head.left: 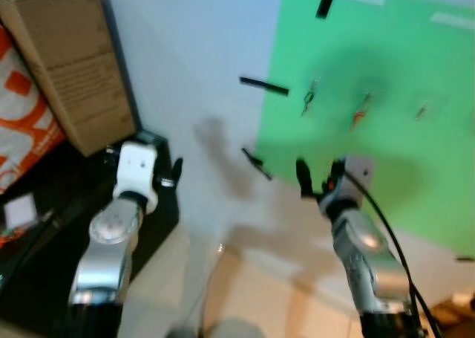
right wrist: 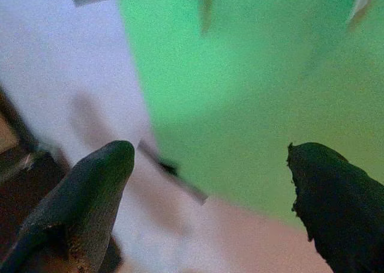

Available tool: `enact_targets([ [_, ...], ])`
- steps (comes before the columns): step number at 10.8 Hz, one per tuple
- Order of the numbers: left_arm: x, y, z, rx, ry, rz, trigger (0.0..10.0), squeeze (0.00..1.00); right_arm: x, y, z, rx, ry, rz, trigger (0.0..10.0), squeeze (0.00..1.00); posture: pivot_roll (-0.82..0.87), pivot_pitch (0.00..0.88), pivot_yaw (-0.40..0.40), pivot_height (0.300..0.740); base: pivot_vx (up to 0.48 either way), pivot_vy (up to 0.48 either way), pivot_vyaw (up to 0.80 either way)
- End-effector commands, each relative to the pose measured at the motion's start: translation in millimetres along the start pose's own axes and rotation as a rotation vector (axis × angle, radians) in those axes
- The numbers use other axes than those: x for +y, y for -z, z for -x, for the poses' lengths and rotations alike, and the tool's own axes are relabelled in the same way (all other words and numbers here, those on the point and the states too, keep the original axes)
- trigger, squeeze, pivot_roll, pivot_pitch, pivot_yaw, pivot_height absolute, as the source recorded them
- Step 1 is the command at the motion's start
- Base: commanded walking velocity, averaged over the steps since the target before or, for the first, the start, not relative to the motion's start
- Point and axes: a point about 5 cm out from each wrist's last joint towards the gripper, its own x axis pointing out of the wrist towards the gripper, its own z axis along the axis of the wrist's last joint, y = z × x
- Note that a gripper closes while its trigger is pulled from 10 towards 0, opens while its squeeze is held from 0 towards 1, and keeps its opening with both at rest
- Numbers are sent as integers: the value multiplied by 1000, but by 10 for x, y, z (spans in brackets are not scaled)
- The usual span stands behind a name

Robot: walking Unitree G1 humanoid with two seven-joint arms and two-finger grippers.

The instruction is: Hang keys on a hook

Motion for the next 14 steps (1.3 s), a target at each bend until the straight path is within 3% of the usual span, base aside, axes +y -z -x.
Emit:
enact_targets([
  [1,-9,-7,9,4,6,5,10000,145,-21,32,7,26,14,-29,10000,1000,-42,0,-36,740,0,0,800],
  [2,0,-8,9,6,7,5,10000,24,-8,45,8,31,5,-41,10000,1000,-39,0,-34,740,0,0,800],
  [3,2,-15,7,5,6,12,10000,0,23,12,9,-20,-35,-2,10000,1000,-37,0,-37,740,0,0,800],
  [5,3,-21,7,13,-7,22,10000,0,3,-27,7,-57,-4,30,10000,1000,-35,0,-40,740,0,0,800],
  [8,-26,-22,20,12,5,19,10000,0,-28,-20,5,-19,21,95,10000,1000,-29,0,-52,740,0,0,769],
  [14,-18,-52,18,-6,2,13,10000,0,-20,3,-36,-6,31,68,10000,1000,-6,0,-71,740,0,0,0],
])
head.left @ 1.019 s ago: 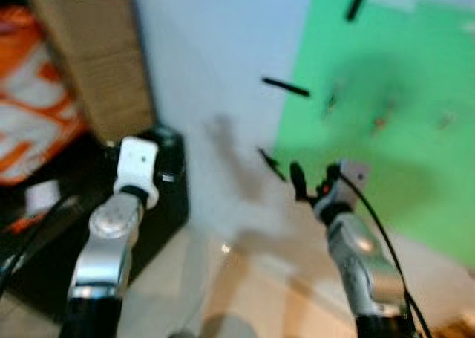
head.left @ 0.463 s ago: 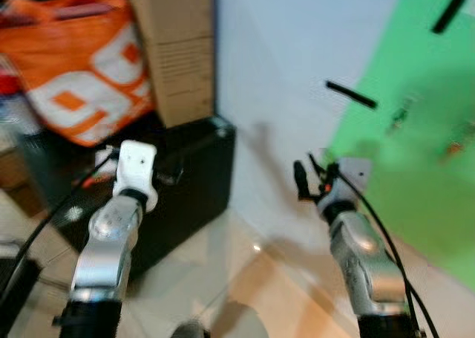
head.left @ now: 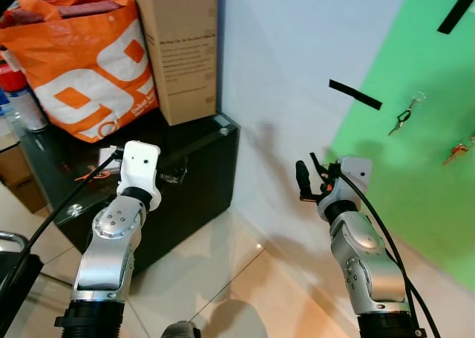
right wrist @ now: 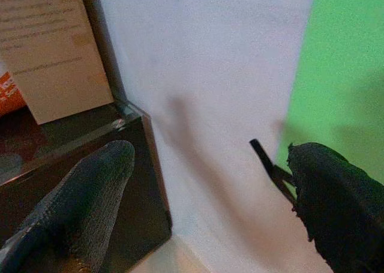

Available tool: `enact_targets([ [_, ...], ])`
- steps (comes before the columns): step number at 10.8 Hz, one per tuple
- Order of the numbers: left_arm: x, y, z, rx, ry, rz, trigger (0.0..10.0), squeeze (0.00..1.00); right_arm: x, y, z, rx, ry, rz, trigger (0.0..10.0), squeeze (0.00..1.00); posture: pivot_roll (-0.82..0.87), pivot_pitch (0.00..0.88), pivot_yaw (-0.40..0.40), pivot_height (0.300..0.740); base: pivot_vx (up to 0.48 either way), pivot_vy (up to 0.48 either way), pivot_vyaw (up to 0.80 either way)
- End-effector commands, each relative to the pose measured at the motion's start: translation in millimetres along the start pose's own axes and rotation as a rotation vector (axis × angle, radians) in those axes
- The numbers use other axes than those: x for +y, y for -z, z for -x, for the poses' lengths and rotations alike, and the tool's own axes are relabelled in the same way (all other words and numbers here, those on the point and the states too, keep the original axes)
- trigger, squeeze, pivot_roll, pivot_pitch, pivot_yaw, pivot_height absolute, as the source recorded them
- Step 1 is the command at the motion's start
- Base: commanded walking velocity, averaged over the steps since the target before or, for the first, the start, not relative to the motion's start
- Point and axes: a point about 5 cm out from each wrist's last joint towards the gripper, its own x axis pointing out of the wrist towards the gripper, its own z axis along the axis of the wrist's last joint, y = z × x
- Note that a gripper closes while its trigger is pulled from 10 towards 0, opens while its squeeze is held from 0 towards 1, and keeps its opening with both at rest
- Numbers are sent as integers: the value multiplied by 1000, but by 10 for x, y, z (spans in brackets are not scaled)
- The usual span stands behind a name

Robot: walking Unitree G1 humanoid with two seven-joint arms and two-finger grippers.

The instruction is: Hang keys on a hook

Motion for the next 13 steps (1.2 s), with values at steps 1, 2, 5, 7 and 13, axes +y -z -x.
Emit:
enact_targets([
  [1,-3,-84,-8,-32,0,-8,10000,0,1,-30,-27,-5,2,15,10000,1000,-3,0,-75,740,0,0,0],
  [2,1,-77,1,-31,-1,-8,10000,0,27,-47,-34,-15,-23,51,10000,1000,-1,0,-76,740,0,0,0],
  [5,18,-63,23,-34,-9,16,10000,0,-13,-45,-40,-17,-1,35,10000,1000,2,0,-79,740,0,0,179],
  [7,23,-69,4,-33,-11,26,10000,0,-38,-66,-42,-38,16,57,10000,1000,3,0,-80,740,0,0,800],
  [13,1,-94,-4,-45,10,39,10000,0,-45,-138,-45,-77,16,69,10000,1000,0,0,-76,740,188,0,733],
])
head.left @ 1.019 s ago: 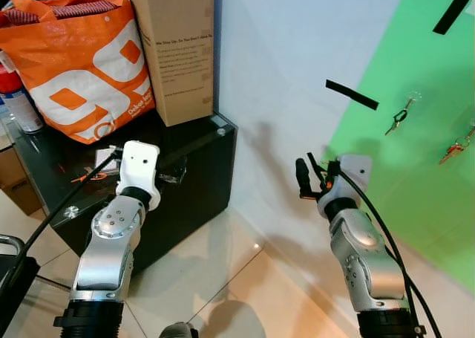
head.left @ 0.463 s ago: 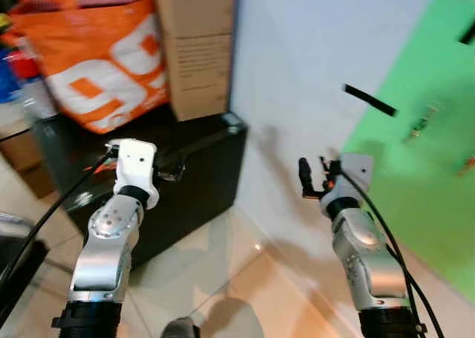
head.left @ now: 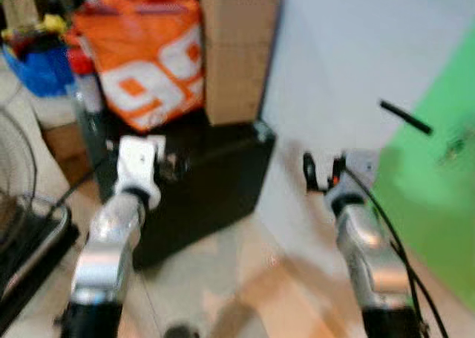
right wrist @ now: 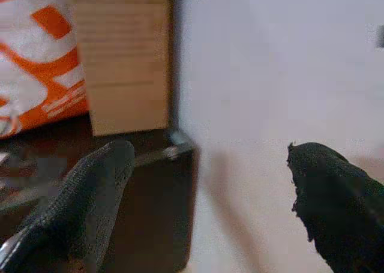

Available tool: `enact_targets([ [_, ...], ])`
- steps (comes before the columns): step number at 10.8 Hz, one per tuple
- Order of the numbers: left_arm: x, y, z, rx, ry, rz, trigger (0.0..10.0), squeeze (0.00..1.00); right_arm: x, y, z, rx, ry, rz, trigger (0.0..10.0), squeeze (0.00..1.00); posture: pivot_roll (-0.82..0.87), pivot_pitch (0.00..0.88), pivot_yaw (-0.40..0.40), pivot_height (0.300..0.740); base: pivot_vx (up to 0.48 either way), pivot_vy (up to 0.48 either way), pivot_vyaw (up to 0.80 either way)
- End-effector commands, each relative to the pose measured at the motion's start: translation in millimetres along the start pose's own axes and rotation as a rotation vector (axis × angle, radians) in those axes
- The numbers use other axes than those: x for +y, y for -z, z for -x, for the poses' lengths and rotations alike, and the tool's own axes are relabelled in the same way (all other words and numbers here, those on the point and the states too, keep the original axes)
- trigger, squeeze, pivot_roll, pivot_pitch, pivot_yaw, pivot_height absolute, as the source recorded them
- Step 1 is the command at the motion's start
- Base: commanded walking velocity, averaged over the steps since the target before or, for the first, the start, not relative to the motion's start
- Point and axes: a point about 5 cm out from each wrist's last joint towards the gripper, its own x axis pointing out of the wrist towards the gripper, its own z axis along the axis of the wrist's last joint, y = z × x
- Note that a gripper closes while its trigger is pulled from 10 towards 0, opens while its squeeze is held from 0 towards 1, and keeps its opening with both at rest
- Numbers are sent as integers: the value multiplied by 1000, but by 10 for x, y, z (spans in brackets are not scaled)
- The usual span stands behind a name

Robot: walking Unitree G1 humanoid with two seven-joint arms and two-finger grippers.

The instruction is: Hang keys on a hook

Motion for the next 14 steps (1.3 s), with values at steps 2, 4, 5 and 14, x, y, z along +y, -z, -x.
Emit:
enact_targets([
  [2,-29,-31,-22,-9,5,9,10000,0,-22,-31,-8,0,7,-15,10000,1000,0,0,-79,740,311,0,0],
  [4,-31,-34,-27,-10,4,8,10000,0,-22,-5,-6,19,0,-10,10000,1000,0,0,-80,740,317,0,0],
  [5,-33,-35,-28,-11,4,7,10000,0,-22,2,-5,25,-2,-18,10000,957,0,0,-81,740,326,0,0],
  [14,-39,-46,-42,-17,-3,13,10000,0,-43,-4,-20,42,-2,-63,10000,0,6,0,-95,740,323,0,0],
])
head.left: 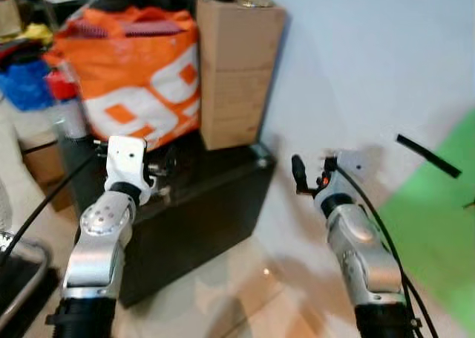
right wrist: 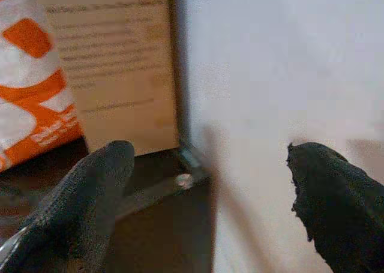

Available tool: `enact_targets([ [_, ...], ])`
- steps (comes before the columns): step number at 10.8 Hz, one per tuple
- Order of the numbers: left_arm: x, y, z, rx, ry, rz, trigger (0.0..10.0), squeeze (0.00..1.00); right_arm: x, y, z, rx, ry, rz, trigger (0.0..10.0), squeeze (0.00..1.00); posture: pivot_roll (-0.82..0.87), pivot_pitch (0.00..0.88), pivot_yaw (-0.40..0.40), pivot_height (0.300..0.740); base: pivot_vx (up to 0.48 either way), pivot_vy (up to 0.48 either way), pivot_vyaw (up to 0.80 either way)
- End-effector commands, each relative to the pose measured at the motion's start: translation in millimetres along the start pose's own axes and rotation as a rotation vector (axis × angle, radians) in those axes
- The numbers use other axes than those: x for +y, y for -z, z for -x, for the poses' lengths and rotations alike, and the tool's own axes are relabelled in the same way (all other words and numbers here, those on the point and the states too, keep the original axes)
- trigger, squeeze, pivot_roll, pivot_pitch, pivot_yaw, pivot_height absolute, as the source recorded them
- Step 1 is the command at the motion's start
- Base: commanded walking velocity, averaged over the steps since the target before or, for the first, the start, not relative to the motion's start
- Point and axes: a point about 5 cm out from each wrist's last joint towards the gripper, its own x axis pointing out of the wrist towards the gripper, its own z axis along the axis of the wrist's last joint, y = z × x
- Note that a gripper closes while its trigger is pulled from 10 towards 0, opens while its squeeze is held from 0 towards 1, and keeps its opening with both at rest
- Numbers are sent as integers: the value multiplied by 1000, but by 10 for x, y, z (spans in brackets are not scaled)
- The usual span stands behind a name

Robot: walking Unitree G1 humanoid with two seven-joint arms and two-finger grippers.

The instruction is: Hang keys on a hook

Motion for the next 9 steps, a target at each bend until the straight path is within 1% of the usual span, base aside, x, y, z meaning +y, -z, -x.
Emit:
enact_targets([
  [1,-84,-38,-16,-14,29,3,10000,0,-73,-30,13,-6,14,2,10000,0,7,0,-96,740,326,0,0],
  [4,-88,-45,-20,-16,32,4,10000,0,-50,-26,8,-2,-2,25,10000,0,4,0,-90,740,322,0,0],
  [5,-98,-49,-26,-17,33,4,10000,0,-57,-35,6,-12,-2,58,10000,0,1,0,-89,740,322,0,0],
  [6,-104,-52,-29,-17,34,5,10000,0,-44,-37,5,-16,-18,65,10000,0,1,0,-87,740,326,0,0],
  [9,-101,-50,-22,-16,37,6,10000,0,-28,-31,9,-12,-27,58,10000,0,0,0,-86,740,324,0,800],
])
